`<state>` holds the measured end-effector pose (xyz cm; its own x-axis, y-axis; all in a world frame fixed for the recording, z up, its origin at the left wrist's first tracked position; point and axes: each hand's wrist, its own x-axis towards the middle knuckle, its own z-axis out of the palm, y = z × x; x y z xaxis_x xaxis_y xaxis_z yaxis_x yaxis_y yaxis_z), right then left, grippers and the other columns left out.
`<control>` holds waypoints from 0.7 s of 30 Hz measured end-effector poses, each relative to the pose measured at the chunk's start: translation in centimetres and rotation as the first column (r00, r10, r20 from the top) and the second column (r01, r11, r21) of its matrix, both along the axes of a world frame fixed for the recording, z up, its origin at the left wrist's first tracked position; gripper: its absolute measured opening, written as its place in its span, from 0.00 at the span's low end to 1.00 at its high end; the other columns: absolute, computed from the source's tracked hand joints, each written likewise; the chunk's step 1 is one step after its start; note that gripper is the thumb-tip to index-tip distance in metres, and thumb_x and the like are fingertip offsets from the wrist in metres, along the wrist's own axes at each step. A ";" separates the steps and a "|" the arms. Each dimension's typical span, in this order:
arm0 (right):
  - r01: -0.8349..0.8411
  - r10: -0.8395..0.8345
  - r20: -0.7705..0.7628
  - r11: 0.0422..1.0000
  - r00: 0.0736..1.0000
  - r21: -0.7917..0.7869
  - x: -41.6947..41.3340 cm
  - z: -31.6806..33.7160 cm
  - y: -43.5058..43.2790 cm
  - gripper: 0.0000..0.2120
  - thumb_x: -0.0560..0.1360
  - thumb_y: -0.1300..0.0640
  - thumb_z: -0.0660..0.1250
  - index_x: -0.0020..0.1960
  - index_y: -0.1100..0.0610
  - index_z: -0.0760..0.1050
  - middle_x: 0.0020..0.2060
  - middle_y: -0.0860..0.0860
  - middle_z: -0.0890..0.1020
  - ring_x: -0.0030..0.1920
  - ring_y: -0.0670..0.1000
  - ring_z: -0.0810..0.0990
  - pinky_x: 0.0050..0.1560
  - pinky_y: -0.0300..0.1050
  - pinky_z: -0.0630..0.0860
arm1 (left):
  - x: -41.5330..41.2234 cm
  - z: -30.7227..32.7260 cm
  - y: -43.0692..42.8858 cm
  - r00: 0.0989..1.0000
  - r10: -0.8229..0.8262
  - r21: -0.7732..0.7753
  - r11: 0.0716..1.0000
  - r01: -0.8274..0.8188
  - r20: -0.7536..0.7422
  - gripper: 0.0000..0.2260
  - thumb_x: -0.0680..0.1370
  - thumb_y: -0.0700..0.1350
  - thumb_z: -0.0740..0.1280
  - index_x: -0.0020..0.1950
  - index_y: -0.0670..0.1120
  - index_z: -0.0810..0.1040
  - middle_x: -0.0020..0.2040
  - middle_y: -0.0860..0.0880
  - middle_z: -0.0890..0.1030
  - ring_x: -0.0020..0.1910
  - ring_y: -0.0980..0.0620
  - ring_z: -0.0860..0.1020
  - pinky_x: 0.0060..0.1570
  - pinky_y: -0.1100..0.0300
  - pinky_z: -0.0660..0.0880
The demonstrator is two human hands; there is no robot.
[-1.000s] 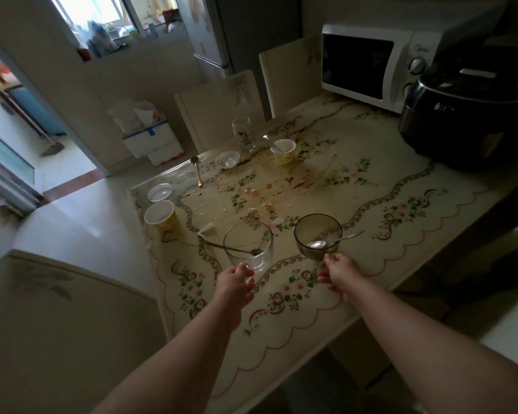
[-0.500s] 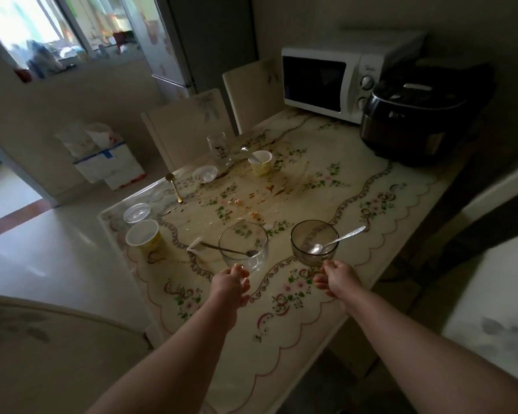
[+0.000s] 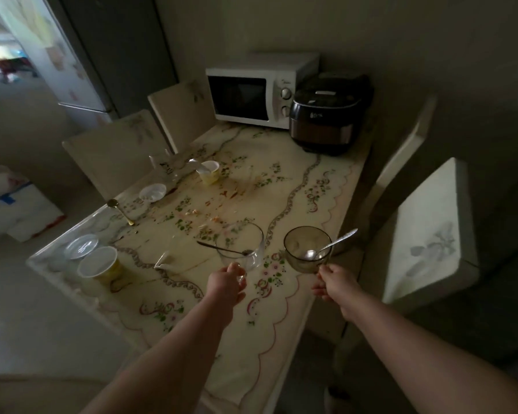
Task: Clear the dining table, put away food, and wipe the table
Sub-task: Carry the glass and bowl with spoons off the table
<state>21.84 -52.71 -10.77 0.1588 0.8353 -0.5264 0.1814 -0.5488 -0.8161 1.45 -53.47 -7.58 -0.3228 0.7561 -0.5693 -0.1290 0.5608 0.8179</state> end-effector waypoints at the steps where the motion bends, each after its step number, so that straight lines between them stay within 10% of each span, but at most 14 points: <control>1: 0.018 -0.018 0.004 1.000 1.000 0.001 0.1 0.0 -0.8 0.11 0.83 0.53 0.53 0.49 0.56 0.72 0.42 0.54 0.79 0.41 0.51 0.78 0.35 0.39 0.70 | 0.1 -0.1 -0.3 1.000 -0.024 0.001 1.000 0.024 -0.007 0.13 0.83 0.47 0.57 0.46 0.42 0.76 0.40 0.46 0.77 0.38 0.52 0.74 0.42 0.58 0.73; 21: 0.307 -0.308 -0.012 0.950 0.951 -0.063 5.1 -2.0 -12.6 0.14 0.83 0.56 0.51 0.40 0.55 0.67 0.36 0.55 0.77 0.31 0.48 0.74 0.30 0.37 0.65 | 5.3 -2.8 -5.0 0.952 -0.306 -0.050 0.951 0.305 0.001 0.11 0.81 0.45 0.59 0.41 0.46 0.75 0.36 0.48 0.76 0.35 0.54 0.74 0.35 0.61 0.71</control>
